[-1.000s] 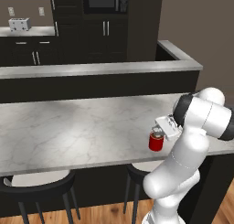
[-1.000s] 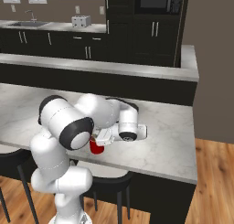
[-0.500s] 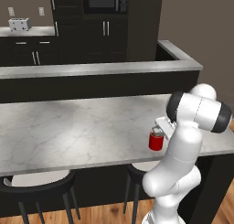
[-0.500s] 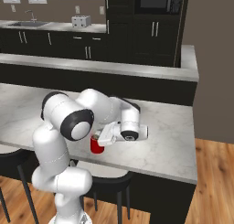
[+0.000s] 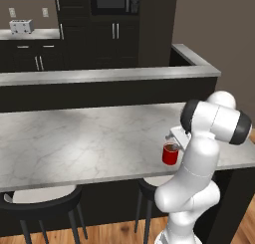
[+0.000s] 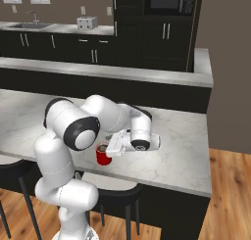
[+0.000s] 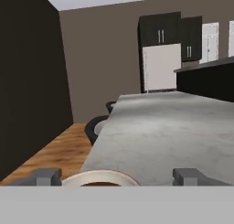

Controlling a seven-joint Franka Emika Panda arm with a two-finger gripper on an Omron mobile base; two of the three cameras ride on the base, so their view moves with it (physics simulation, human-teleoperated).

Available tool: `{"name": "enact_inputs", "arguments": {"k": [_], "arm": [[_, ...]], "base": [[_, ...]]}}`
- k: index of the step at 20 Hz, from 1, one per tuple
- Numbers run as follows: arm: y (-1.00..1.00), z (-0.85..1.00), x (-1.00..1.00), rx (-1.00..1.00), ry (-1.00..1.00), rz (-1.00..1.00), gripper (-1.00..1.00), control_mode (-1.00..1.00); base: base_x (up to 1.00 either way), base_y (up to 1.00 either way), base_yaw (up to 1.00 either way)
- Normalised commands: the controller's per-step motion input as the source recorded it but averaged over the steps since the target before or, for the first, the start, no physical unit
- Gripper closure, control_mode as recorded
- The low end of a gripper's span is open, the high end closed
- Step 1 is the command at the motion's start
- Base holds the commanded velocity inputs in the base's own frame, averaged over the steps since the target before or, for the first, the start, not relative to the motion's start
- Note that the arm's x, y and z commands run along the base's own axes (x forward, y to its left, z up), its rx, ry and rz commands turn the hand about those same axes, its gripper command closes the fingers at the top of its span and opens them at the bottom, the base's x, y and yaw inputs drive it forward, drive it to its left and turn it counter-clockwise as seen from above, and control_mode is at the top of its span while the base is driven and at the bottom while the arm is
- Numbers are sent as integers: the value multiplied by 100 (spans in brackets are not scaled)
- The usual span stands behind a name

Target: Pick up the marshmallow and place it in the cup of hot chocolate on the dining counter.

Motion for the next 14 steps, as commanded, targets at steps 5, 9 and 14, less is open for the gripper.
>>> {"name": "enact_inputs", "arguments": {"k": [5, 9, 14], "arm": [[0, 31, -10, 0, -9, 0, -100, -100], [0, 45, -44, 0, -18, 0, -100, -100], [7, 49, -72, -1, -30, 0, -100, -100]], "base": [[0, 0, 0], [0, 0, 0], [0, 0, 0]]}}
